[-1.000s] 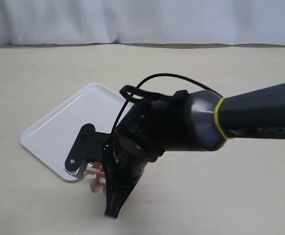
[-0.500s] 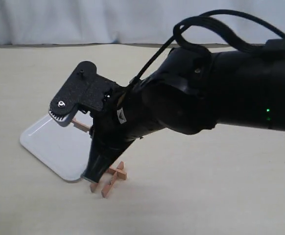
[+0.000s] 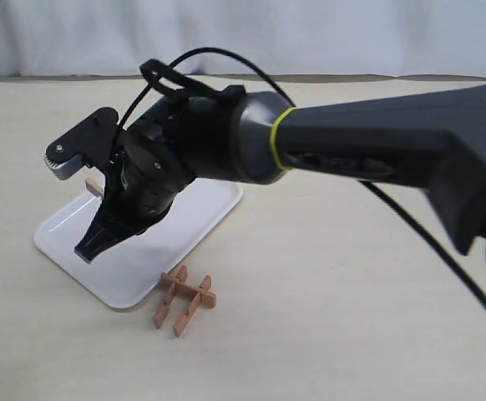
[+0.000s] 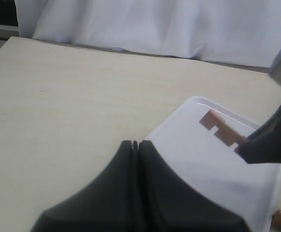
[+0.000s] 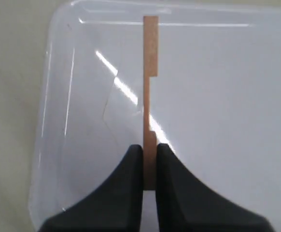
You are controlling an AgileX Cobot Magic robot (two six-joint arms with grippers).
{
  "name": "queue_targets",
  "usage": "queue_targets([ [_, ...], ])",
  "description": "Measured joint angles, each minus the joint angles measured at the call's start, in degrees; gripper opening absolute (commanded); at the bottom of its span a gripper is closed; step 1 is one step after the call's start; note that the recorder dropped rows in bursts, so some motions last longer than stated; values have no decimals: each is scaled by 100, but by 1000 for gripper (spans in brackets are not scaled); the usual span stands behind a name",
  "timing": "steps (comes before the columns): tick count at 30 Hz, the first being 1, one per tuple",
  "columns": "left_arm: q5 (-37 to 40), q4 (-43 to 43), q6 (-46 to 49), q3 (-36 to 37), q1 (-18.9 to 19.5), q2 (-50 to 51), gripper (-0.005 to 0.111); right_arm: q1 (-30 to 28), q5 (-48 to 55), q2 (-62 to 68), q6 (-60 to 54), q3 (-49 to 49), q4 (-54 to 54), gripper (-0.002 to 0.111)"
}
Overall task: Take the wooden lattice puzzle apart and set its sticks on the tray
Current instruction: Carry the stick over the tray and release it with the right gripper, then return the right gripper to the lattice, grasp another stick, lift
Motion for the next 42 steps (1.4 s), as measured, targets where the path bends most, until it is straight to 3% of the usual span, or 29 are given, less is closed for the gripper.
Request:
queue_targets([
  [3, 0, 0, 0, 0, 0, 0, 0, 11, 104, 366, 35, -196, 0, 11],
  [10, 0, 0, 0, 0, 0, 0, 0, 11, 162, 555, 253, -330, -15, 54],
  [12, 0, 0, 0, 0, 0, 0, 0, 11, 354, 542, 265, -478, -15, 58],
  [22, 0, 0, 0, 0, 0, 0, 0, 11, 2298, -416, -335, -848, -15, 50],
  [28, 0, 0, 0, 0, 0, 0, 0, 11, 3004, -766, -744, -212, 42, 50],
  [34, 0, 0, 0, 0, 0, 0, 0, 11, 2713, -963, -991, 872, 169, 50],
  [42, 0, 0, 0, 0, 0, 0, 0, 11, 1211, -1005, -1054, 1999, 154, 50],
])
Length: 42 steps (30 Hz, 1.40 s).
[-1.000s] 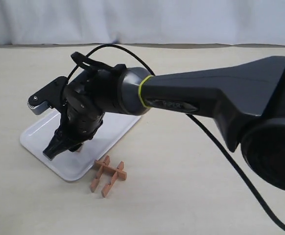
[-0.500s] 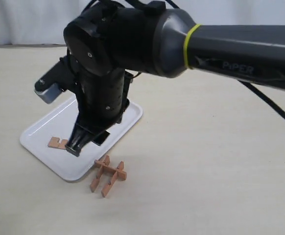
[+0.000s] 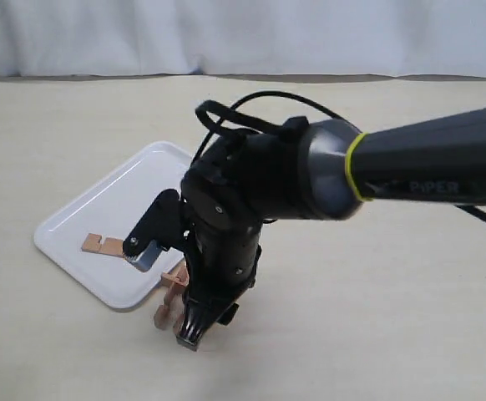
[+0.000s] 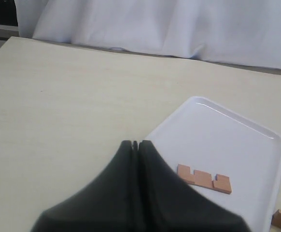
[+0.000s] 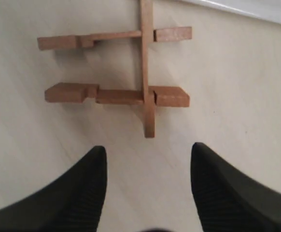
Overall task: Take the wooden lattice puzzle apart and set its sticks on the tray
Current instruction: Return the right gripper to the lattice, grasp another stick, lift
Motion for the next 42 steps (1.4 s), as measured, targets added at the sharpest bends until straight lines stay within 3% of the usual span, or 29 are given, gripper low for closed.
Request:
queue_targets([
  [16, 0, 0, 0, 0, 0, 0, 0, 0, -866, 168, -9, 285, -144, 46],
  [31, 0, 0, 0, 0, 0, 0, 0, 0, -923, 194, -22, 295, -170, 4],
  [42, 0, 0, 0, 0, 0, 0, 0, 0, -913, 169, -165, 295, -170, 4],
])
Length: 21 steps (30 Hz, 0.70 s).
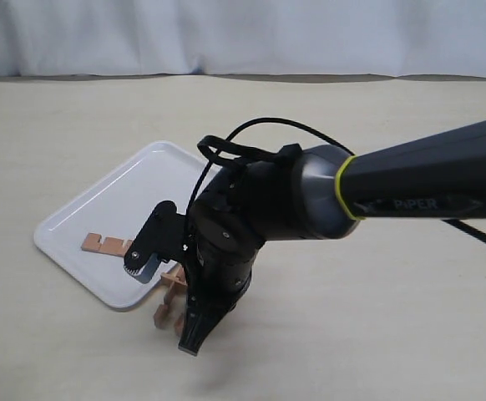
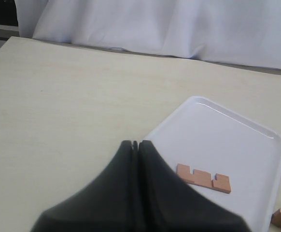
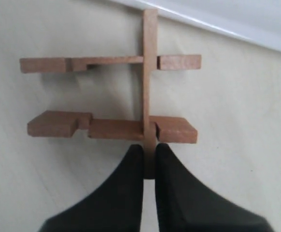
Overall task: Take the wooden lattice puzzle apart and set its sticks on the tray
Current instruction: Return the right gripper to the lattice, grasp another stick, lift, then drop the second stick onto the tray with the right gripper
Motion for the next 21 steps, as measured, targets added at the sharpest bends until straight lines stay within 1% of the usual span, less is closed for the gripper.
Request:
queue_targets([
  [9, 0, 0, 0, 0, 0, 0, 0, 0, 91, -732, -159, 0, -110, 4],
  [12, 0, 0, 0, 0, 0, 0, 0, 0, -126, -975, -117, 0, -350, 4],
  [14, 0, 0, 0, 0, 0, 0, 0, 0, -475, -1046, 137, -27, -584, 4],
  [17, 0, 0, 0, 0, 0, 0, 0, 0, -1039, -950, 805, -279, -1083, 4],
  [21, 0, 0, 0, 0, 0, 0, 0, 0, -1229, -404, 2029, -913, -1984, 5],
])
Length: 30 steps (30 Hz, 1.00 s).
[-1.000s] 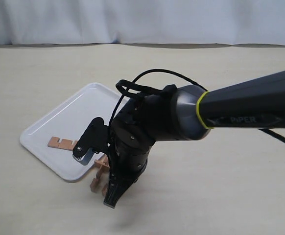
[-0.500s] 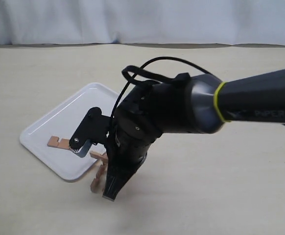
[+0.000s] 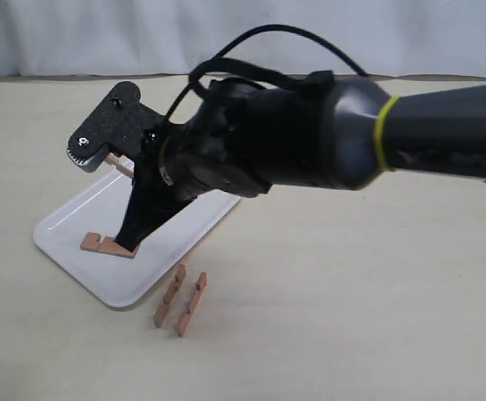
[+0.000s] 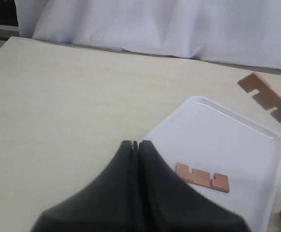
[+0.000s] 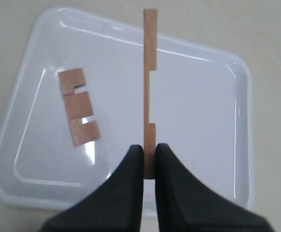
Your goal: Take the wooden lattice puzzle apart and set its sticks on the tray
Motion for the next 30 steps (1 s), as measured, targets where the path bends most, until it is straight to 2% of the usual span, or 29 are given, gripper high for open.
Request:
queue_targets([
  [3, 0, 0, 0, 0, 0, 0, 0, 0, 204, 659, 928, -556, -631, 8],
  [5, 0, 0, 0, 0, 0, 0, 0, 0, 393, 1149, 1351, -863, -824, 21],
  [8, 0, 0, 0, 0, 0, 0, 0, 0, 598, 1560, 1543, -1031, -864, 49],
  [9, 0, 0, 0, 0, 0, 0, 0, 0, 628, 1630, 1639, -1031, -864, 53],
  [12, 0, 0, 0, 0, 0, 0, 0, 201, 804, 1542, 1718, -1125, -864, 54],
  [16, 0, 0, 0, 0, 0, 0, 0, 527, 1736, 828, 1718, -1462, -716, 54],
  [22, 0, 0, 0, 0, 0, 0, 0, 464, 2710, 358, 1762, -1369, 102, 54],
  [30, 0, 0, 0, 0, 0, 0, 0, 464, 3015, 336, 2790, -702, 765, 54],
])
